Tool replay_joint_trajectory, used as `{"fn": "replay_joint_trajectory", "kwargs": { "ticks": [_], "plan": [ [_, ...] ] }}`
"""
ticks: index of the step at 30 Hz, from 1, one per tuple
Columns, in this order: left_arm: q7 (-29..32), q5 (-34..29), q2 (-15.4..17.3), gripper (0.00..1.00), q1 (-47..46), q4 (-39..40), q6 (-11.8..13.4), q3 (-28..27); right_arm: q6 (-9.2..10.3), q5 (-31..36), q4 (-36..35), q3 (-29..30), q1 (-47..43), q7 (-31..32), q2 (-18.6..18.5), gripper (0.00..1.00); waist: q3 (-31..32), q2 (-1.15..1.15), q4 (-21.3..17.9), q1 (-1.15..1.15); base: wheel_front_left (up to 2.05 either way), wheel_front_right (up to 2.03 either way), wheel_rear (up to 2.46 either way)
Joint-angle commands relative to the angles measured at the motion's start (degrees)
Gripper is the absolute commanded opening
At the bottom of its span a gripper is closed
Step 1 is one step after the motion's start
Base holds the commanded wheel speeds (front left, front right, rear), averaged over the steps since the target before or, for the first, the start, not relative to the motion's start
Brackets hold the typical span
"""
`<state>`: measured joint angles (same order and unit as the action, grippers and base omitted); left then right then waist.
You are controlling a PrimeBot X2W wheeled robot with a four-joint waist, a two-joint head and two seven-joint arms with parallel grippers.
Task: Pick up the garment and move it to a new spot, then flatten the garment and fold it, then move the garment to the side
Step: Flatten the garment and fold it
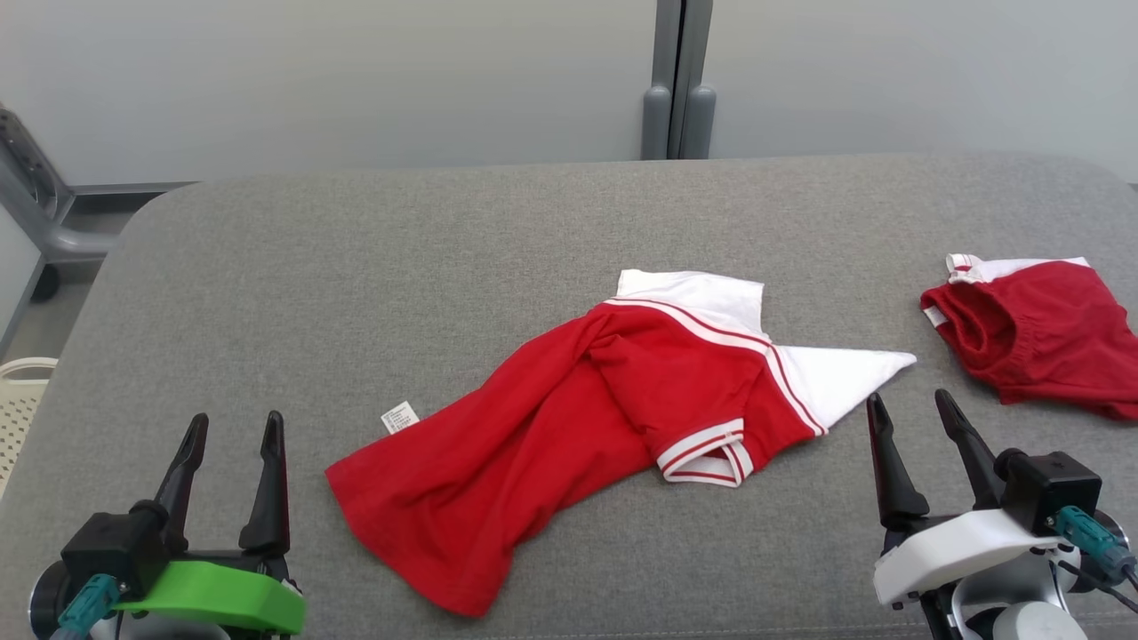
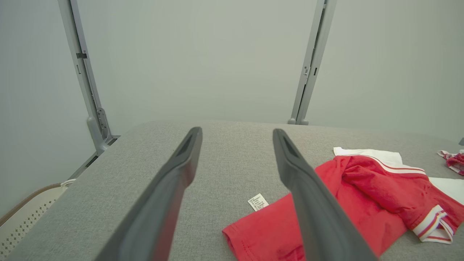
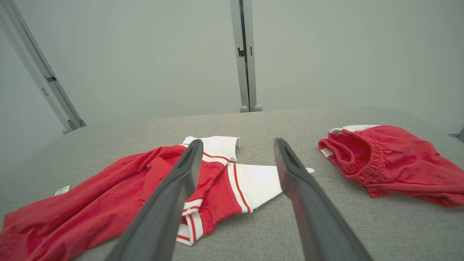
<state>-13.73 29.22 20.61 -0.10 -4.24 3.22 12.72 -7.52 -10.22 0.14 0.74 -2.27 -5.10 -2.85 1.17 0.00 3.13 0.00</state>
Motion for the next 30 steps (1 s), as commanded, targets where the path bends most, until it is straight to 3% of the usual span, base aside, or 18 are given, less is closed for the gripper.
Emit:
{"fn": "replay_joint_trajectory", "kwargs": {
  "ticks": [1, 15, 20, 30],
  "plan": [
    [-0.4, 0.26, -0.06, 1.0, -0.6, -0.25, -0.28, -0.15, 0.07, 0.01, -0.25, 0.01, -0.56, 0.14, -0.12, 1.0, -0.03, 0.0, -0.06, 0.0, 0.0, 0.0, 0.0],
    [1.13, 1.71, -1.31, 1.0, -1.97, -4.41, -1.67, 0.5, 0.07, -0.08, 0.1, 0.65, 0.11, 1.38, -0.12, 1.0, -1.07, 0.0, 0.6, 0.0, 0.0, 0.0, 0.0],
    [5.29, 3.62, -1.85, 1.0, -3.34, -5.32, -2.45, 1.58, 0.07, 0.0, 2.84, 1.14, 3.8, 1.97, -0.37, 1.0, -3.43, 0.0, 1.17, 0.0, 0.0, 0.0, 0.0],
    [17.27, 9.38, -3.4, 1.0, -10.02, -9.72, -5.52, 4.51, 0.07, -5.04, 11.49, -2.15, 17.03, 5.77, -6.85, 1.0, -11.64, 0.0, 3.54, 0.0, 0.0, 0.0, 0.0]
  ]
}}
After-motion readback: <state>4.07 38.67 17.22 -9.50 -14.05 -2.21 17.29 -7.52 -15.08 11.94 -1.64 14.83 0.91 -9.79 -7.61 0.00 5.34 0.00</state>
